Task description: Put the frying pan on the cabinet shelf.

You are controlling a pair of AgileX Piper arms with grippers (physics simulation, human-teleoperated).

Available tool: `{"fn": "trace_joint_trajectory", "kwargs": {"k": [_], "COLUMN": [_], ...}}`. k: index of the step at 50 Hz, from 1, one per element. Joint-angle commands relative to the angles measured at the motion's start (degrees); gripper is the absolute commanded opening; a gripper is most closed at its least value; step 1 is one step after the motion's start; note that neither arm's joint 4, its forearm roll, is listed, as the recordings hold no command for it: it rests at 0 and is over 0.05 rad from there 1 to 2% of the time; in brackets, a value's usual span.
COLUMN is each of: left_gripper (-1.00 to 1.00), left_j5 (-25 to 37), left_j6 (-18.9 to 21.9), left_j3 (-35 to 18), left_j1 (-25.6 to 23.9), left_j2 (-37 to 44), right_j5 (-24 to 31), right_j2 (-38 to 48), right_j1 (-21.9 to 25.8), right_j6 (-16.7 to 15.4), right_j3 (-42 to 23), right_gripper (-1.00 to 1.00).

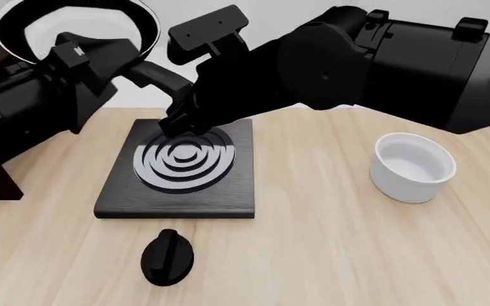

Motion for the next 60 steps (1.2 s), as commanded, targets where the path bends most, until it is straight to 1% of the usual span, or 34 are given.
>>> {"fn": "trace_joint_trajectory", "kwargs": {"k": [1,13,23,31,33,35,47,60], "left_gripper": [1.0,1.0,1.0,1.0,1.0,1.0,1.0,1.0], "left_j5": [-0.5,-2.9,-4.7,-5.1,-6.2,-5.8,-6.5,-7.4], "left_j6": [0.5,-0.1,-0.8,-0.7,-2.0,-1.3,-3.1,-3.8], "left_j3": [-0.9,0.3,0.4,-0.2,0.5,0.0,-0.6,-0.7], "left_j1": [-0.2,0.2,0.7,1.0,-0.1,0.1,-0.6,-1.0], "left_j2": [1.9,4.2,6.5,7.9,8.6,8.6,9.7,11.1], "right_j5": [-0.9,-1.6,-1.6,-1.8,-1.6,-1.3,-2.4,-2.6], "right_j2": [-1.1,-1.1,-1.5,-1.8,-1.9,-2.1,-2.4,-2.4], "right_j1": [0.1,0.7,0.5,0.6,0.8,0.9,1.7,2.2], "right_j6": [1.1,1.6,1.7,1.8,1.8,1.9,2.1,2.3], "right_j3": [-0.8,-0.2,-0.1,0.3,0.1,-0.4,1.2,1.3], "right_gripper": [-1.0,-1.0,-1.0,-1.0,-1.0,-1.0,-1.0,-1.0]}}
